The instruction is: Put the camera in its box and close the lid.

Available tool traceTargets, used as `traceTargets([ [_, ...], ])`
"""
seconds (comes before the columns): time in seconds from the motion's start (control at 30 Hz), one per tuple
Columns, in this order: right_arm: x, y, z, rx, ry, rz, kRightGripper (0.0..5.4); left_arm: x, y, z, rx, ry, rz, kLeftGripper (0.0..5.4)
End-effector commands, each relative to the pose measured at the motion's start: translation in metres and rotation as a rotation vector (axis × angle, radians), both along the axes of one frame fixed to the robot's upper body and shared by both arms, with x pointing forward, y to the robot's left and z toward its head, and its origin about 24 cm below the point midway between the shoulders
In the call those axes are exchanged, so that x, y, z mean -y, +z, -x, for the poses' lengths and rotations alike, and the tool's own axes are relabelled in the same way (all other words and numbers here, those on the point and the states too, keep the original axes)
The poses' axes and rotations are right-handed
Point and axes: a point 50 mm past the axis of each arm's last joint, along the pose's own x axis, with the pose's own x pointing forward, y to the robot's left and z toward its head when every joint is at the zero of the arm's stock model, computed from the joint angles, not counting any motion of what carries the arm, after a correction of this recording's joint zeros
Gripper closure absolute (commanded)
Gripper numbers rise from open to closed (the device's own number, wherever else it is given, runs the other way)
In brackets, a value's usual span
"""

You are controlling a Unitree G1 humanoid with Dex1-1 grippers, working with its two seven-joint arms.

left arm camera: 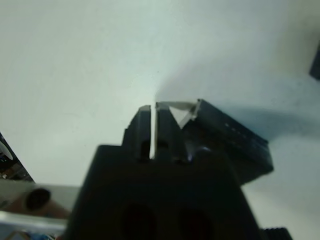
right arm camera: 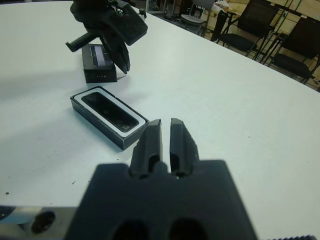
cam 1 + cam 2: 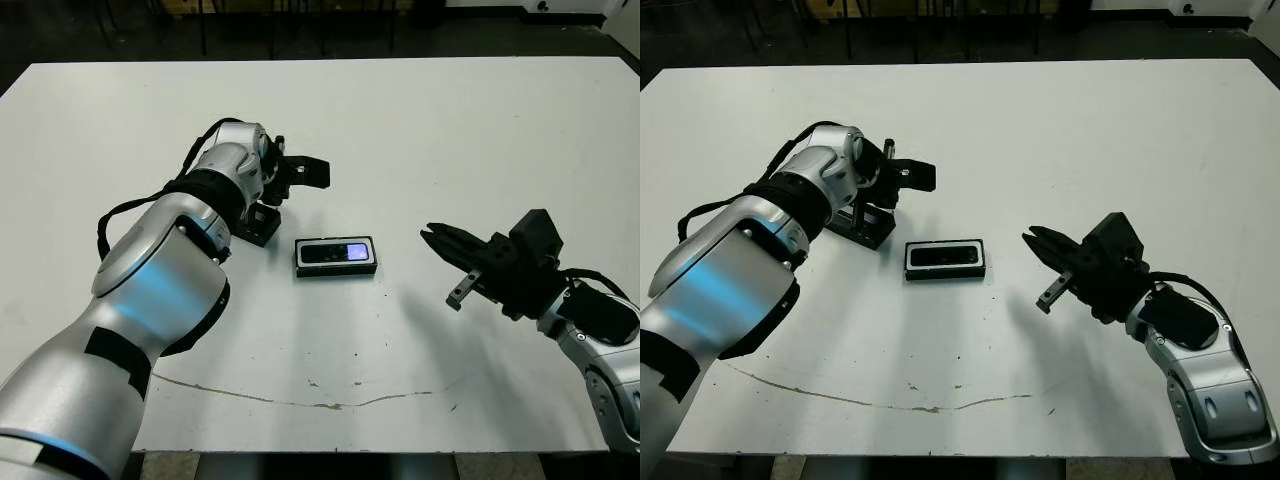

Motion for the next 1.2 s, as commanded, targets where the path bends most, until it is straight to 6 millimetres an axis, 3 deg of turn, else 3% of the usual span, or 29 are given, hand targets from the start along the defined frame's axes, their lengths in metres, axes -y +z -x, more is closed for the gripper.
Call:
traceTargets([
  [0.03,0.003,-0.007,0.0,-0.03,-0.013,0.013,5.38,-0.003,0.006,-0.001,-0.013,-0.004,-0.041,5.4],
  [0.5,0.003,-0.007,-0.004,-0.035,-0.018,0.018,5.38,-0.006,0.01,0.01,-0.145,-0.209,-0.203,5.4],
  [1.2,0.001,-0.007,-0.006,-0.032,-0.016,0.025,5.38,-0.027,-0.008,0.028,-0.273,-0.279,-0.241,5.4],
])
